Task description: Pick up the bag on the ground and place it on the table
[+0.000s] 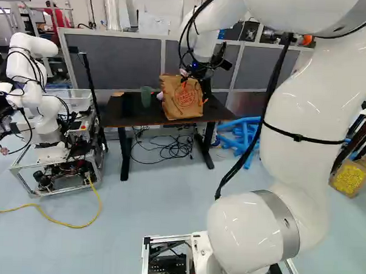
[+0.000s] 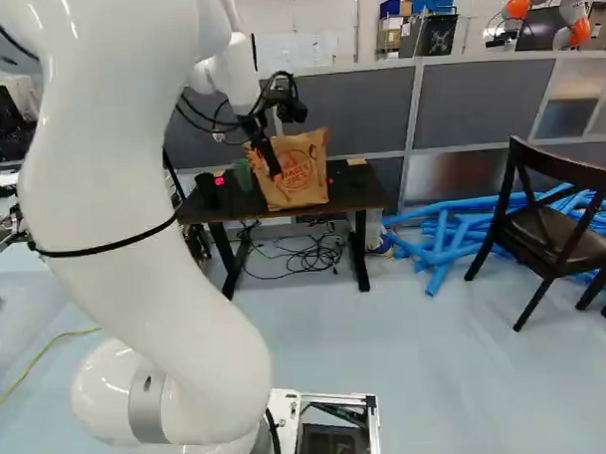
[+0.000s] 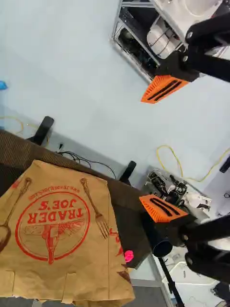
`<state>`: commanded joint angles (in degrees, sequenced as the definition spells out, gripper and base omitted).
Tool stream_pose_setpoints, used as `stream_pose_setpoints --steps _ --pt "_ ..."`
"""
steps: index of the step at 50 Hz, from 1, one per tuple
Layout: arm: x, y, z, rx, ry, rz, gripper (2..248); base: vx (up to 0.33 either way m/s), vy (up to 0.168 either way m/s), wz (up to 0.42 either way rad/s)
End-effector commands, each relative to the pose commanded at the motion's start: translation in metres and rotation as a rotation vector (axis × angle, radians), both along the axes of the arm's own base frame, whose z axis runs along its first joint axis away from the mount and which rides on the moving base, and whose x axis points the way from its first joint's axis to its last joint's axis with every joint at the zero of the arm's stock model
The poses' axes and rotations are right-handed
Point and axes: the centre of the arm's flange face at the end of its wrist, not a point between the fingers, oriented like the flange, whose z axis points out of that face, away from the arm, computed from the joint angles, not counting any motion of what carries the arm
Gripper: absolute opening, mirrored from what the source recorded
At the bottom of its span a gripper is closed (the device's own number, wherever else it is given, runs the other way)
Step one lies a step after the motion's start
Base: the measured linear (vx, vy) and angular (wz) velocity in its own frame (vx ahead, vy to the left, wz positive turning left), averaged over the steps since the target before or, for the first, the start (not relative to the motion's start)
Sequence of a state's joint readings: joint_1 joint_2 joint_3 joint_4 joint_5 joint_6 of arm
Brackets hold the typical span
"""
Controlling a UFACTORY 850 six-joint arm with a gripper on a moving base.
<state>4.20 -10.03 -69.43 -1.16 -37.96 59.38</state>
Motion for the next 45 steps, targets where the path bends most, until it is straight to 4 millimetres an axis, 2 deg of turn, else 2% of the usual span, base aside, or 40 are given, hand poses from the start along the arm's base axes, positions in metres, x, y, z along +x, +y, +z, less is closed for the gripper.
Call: stream_pose_setpoints --steps 21,45 --pt "-0.032 -0.009 -0.042 -0.065 -0.157 0.156 247 0.000 0.000 0.000" --pt "-0.082 -0.018 -0.092 -0.184 -0.349 0.329 247 0.000 0.000 0.000"
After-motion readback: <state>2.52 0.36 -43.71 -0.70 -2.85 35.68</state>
